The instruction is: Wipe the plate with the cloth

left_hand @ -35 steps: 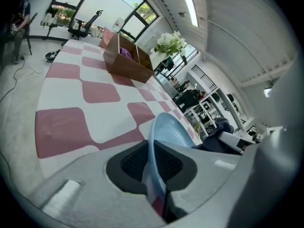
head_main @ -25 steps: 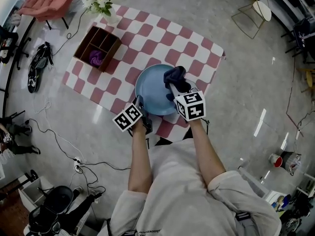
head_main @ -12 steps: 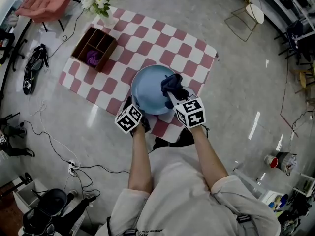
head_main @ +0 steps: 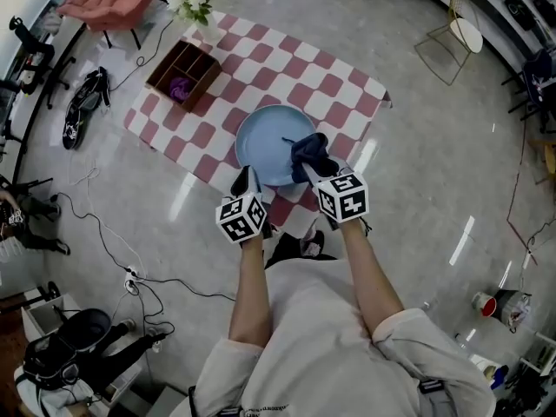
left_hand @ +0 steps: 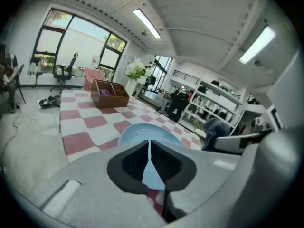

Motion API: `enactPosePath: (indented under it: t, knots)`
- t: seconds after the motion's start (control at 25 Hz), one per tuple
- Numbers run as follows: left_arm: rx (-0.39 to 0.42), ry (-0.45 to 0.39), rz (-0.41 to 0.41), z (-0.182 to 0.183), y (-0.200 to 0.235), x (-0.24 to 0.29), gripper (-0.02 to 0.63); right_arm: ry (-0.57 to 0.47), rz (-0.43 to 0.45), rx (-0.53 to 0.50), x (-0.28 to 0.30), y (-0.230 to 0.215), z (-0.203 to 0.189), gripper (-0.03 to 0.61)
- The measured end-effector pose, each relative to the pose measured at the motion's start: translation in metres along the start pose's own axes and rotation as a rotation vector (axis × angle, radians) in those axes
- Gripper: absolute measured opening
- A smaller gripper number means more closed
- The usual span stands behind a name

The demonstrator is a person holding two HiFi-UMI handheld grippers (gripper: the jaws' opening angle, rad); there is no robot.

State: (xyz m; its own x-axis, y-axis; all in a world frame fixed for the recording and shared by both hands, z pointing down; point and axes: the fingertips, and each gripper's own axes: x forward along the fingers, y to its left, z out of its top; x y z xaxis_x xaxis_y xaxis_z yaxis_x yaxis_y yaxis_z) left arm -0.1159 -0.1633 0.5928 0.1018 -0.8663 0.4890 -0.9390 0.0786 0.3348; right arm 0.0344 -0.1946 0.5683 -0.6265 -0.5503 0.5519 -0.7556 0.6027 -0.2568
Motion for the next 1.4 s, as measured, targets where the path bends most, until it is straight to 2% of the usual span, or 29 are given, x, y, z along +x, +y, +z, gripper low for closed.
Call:
enactPosePath:
  t: [0.08, 0.2, 0.44, 0.64, 0.8, 1.4]
  knots:
    - [0.002, 0.010, -0.057, -0.014, -0.020, -0.016, 0.016, -0.002, 0.052, 0.054, -0.007, 0.010, -0.013, 0.098]
    - [0.055, 0.035, -0.079, -0.030, -0.036, -0.028, 0.011, -0.005, 0.087, 0.098, -0.013, 0.017, -0.027, 0.098]
    - [0.124, 0.026, -0.067, -0.035, -0.055, -0.048, 0.011, 0.019, 0.110, 0.052, -0.038, 0.019, -0.050, 0.097]
    - [0.148, -0.008, -0.104, -0.035, -0.078, -0.064, 0.011, 0.084, 0.168, 0.017, -0.058, 0.017, -0.067, 0.091]
    - [0.164, -0.012, -0.080, -0.035, -0.078, -0.072, 0.011, 0.132, 0.131, -0.033, -0.067, 0.006, -0.079, 0.091]
    - [0.229, 0.007, -0.070, -0.046, -0.093, -0.092, 0.011, 0.097, 0.096, -0.055, -0.081, 0.015, -0.089, 0.087]
